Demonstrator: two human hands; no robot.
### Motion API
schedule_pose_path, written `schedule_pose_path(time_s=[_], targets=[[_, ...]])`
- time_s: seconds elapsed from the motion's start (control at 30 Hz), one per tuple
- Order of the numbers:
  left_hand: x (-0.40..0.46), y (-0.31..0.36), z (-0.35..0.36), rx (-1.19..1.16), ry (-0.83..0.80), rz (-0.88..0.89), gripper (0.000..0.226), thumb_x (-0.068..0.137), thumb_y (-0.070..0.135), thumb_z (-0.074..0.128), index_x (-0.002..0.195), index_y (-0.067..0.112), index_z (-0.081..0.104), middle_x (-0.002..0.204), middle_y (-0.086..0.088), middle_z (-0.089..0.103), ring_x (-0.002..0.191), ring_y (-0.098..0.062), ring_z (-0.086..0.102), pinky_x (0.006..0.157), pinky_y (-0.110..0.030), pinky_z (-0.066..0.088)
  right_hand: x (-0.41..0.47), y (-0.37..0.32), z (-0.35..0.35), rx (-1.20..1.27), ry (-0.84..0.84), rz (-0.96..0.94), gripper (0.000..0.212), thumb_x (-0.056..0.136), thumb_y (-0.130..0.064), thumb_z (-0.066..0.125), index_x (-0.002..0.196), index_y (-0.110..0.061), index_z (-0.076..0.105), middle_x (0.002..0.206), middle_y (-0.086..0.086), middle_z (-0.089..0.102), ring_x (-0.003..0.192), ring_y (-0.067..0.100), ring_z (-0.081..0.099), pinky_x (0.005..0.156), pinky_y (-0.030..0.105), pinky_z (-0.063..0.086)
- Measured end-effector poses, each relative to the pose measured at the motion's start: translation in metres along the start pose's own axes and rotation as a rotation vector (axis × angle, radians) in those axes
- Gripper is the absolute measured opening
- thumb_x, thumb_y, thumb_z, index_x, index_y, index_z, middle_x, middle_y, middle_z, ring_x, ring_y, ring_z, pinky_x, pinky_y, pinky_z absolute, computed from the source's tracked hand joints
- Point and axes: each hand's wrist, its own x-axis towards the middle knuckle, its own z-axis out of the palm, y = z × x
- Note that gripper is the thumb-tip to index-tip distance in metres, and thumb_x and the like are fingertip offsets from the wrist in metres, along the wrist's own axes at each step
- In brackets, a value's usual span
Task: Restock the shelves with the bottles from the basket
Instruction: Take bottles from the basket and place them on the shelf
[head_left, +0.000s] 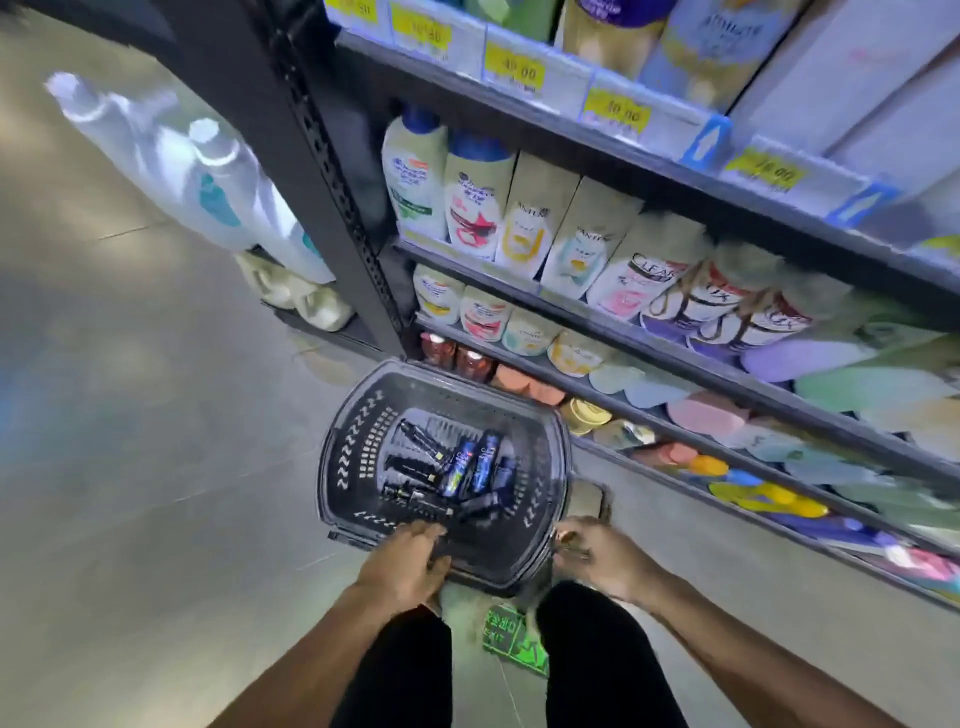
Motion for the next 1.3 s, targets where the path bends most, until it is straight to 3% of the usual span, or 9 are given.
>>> schedule_pose_path(time_s=[0.13, 0.37, 0.47, 0.63, 0.73, 0.83, 1.03, 1.17, 1.3], targets=[[0.08, -0.042, 0.013, 0.081, -0.114, 0.023, 0.054, 0.101, 0.043, 0.046, 0.151, 0.024, 0.041, 0.149, -0.003, 0.049, 0.137, -0.025, 0.045, 0.112, -0.043, 0.042, 0.078, -0.003, 0.04, 0.105, 0.004, 0.058, 0.056, 0.096, -0.035, 0.063, 0.147, -0.018, 0.046, 0.144, -0.001, 0.053, 0.134, 0.015, 0.051, 0.108, 0.024, 0.04], [0.243, -0.091, 0.093, 0.048, -0.129, 0.08, 0.057, 0.102, 0.045, 0.045, 0.155, 0.029, 0.031, 0.154, 0.0, 0.042, 0.14, -0.024, 0.043, 0.112, -0.04, 0.042, 0.248, 0.033, 0.105, 0.245, 0.04, 0.103, 0.069, 0.098, -0.037, 0.061, 0.157, -0.021, 0.027, 0.155, -0.001, 0.041, 0.139, 0.018, 0.045, 0.107, 0.026, 0.039], [0.296, -0.106, 0.139, 0.004, -0.155, 0.054, 0.066, 0.103, 0.047, 0.045, 0.158, 0.019, 0.023, 0.159, -0.005, 0.033, 0.143, -0.028, 0.036, 0.113, -0.041, 0.04, 0.3, 0.051, 0.135, 0.248, 0.055, 0.111, 0.069, 0.098, -0.035, 0.062, 0.156, -0.022, 0.027, 0.152, 0.0, 0.044, 0.129, 0.025, 0.054, 0.088, 0.023, 0.039], [0.371, -0.114, 0.181, -0.076, -0.079, 0.05, 0.071, 0.101, 0.036, 0.053, 0.156, 0.006, 0.02, 0.159, -0.013, 0.026, 0.147, -0.03, 0.026, 0.12, -0.038, 0.028, 0.358, 0.075, 0.161, 0.201, 0.063, 0.059, 0.065, 0.095, -0.027, 0.065, 0.153, -0.02, 0.036, 0.142, -0.001, 0.055, 0.126, 0.017, 0.056, 0.095, 0.021, 0.042], [0.416, -0.107, 0.195, -0.057, -0.07, -0.026, 0.078, 0.101, 0.034, 0.055, 0.156, -0.004, 0.014, 0.159, -0.021, 0.022, 0.149, -0.034, 0.02, 0.123, -0.035, 0.021, 0.384, 0.085, 0.167, 0.209, 0.092, 0.039, 0.04, 0.094, -0.021, 0.065, 0.132, -0.026, 0.054, 0.117, -0.012, 0.065, 0.105, 0.009, 0.064, 0.091, 0.025, 0.049], [0.45, -0.093, 0.21, 0.057, -0.089, -0.142, 0.087, 0.101, 0.029, 0.053, 0.155, -0.011, -0.002, 0.162, -0.028, 0.011, 0.152, -0.04, 0.011, 0.124, -0.038, 0.017, 0.408, 0.091, 0.172, 0.236, 0.104, 0.053, 0.03, 0.094, -0.023, 0.067, 0.112, -0.04, 0.049, 0.095, -0.027, 0.056, 0.087, -0.007, 0.056, 0.081, 0.018, 0.046], [0.483, -0.087, 0.24, 0.146, -0.006, -0.288, 0.094, 0.099, 0.028, 0.059, 0.15, -0.019, -0.003, 0.156, -0.036, 0.022, 0.146, -0.043, 0.028, 0.117, -0.039, 0.034, 0.435, 0.094, 0.186, 0.257, 0.106, 0.048, 0.042, 0.095, -0.017, 0.064, 0.133, -0.032, 0.052, 0.098, -0.024, 0.059, 0.076, -0.01, 0.055, 0.067, 0.006, 0.041], [0.491, -0.104, 0.25, 0.146, 0.156, -0.265, 0.075, 0.103, 0.028, 0.049, 0.152, -0.012, 0.009, 0.154, -0.028, 0.033, 0.141, -0.036, 0.039, 0.115, -0.037, 0.035, 0.445, 0.098, 0.189, 0.288, 0.1, 0.082, 0.043, 0.099, -0.016, 0.058, 0.138, -0.031, 0.048, 0.117, -0.015, 0.058, 0.084, -0.005, 0.057, 0.076, 0.017, 0.049], [0.483, -0.108, 0.244, -0.082, 0.123, -0.232, 0.073, 0.101, 0.041, 0.053, 0.149, -0.005, 0.023, 0.156, -0.025, 0.026, 0.145, -0.036, 0.028, 0.113, -0.04, 0.037, 0.456, 0.1, 0.191, 0.32, 0.101, 0.145, 0.042, 0.098, -0.013, 0.057, 0.137, -0.025, 0.05, 0.119, -0.01, 0.061, 0.103, 0.009, 0.061, 0.098, 0.034, 0.051]])
